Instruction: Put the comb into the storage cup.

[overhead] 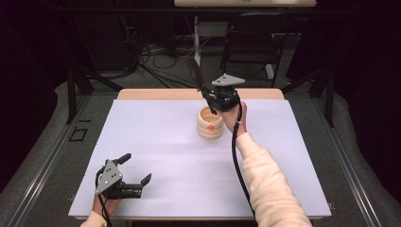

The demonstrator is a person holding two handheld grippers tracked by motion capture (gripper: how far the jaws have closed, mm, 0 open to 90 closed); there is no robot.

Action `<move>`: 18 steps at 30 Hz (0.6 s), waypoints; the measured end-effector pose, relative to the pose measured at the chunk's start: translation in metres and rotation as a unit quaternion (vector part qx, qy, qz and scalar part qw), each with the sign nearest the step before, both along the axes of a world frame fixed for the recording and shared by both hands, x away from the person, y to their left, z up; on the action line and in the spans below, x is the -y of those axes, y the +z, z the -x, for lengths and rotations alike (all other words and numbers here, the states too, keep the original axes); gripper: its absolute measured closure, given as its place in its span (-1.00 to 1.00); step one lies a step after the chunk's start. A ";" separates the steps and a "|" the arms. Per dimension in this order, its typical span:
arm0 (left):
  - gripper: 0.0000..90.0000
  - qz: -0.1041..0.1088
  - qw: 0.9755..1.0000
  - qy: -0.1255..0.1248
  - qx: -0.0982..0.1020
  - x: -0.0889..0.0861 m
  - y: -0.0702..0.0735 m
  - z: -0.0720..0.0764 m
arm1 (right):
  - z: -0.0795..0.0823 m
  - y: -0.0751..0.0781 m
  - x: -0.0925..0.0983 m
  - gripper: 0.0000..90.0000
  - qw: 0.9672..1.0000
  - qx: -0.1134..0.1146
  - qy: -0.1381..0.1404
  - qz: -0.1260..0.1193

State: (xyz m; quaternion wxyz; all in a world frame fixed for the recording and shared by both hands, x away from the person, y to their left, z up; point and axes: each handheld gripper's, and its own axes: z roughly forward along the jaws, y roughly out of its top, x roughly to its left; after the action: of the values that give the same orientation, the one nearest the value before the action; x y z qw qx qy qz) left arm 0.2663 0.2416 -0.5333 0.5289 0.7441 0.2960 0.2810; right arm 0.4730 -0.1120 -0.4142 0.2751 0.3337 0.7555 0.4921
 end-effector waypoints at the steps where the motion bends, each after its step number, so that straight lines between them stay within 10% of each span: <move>1: -0.97 0.000 1.000 0.000 0.000 0.000 0.000 0.000 | -0.001 -0.001 0.000 0.60 1.000 0.000 -0.002 -0.001; 18: -0.97 0.000 1.000 0.000 0.000 0.000 0.000 0.000 | -0.006 -0.015 -0.004 0.60 1.000 -0.008 -0.006 0.001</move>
State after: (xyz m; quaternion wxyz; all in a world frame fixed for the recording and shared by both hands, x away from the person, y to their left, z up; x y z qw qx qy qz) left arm 0.2661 0.2419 -0.5331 0.5288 0.7442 0.2957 0.2813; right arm 0.4788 -0.1085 -0.4297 0.2723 0.3417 0.7560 0.4875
